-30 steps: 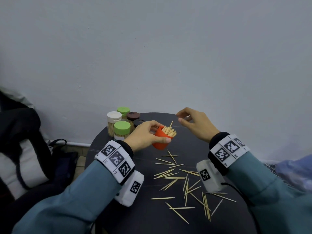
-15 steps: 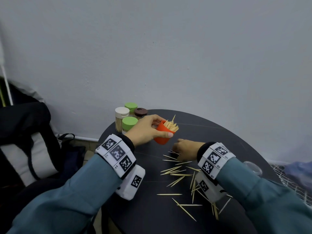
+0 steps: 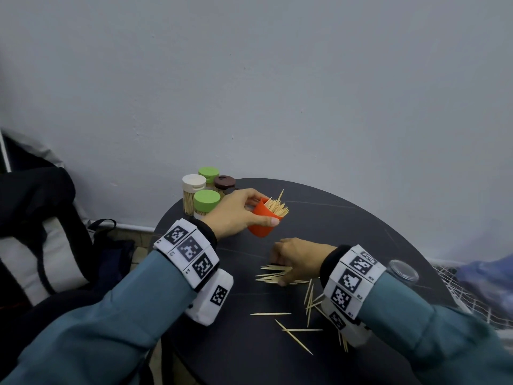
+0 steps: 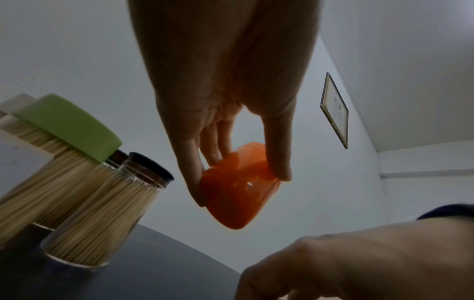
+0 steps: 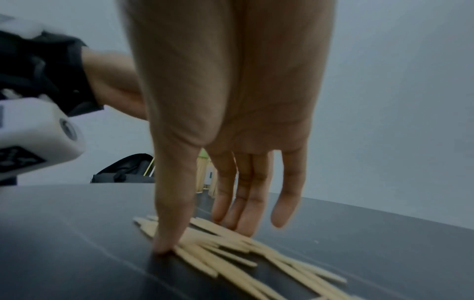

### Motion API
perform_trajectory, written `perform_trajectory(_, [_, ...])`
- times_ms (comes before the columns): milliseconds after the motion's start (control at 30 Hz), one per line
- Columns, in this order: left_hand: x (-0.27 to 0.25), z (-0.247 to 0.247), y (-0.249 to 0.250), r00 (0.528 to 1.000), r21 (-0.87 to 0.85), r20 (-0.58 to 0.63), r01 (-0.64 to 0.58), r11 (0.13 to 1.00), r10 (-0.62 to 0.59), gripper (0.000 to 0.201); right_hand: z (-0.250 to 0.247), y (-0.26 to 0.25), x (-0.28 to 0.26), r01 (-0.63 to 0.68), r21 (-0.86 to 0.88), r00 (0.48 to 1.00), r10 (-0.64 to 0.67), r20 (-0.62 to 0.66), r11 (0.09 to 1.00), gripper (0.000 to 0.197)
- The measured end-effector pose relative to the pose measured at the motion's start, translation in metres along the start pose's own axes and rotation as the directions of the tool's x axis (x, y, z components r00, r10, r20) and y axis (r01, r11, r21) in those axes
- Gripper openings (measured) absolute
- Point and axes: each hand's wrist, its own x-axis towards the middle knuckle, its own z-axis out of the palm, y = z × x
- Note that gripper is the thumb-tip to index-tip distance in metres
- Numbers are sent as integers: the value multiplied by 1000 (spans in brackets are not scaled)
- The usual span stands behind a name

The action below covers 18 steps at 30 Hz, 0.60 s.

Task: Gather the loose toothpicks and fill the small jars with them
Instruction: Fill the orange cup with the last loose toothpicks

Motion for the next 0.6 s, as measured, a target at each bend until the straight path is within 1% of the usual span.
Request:
perform_trajectory(133, [-1,0,1,1000,10,8,-1,1000,1,53,2,-3,7,-26,-32,999,26,-22,999,29])
perform_trajectory(200, [-1,-1,1,1000,10,9,1,1000,-1,54,4,-3,9,-46,-42,999,45,-27,998,23])
perform_trajectory(267, [-1,-1,0,1000,12,11,6,1000,-6,54,4,-4,9,-54,-56,998,52,-29,997,24])
perform_trajectory(400, [-2,-1,0,1000,22,10,9,1000,-9,55,5,-6,10,-77,-114,997,76,-11,990,32])
perform_trajectory(600, [0,0,0,1000,21,16,6,1000,-6,56,7,0,13,-101,-98,995,101,-3,990,33])
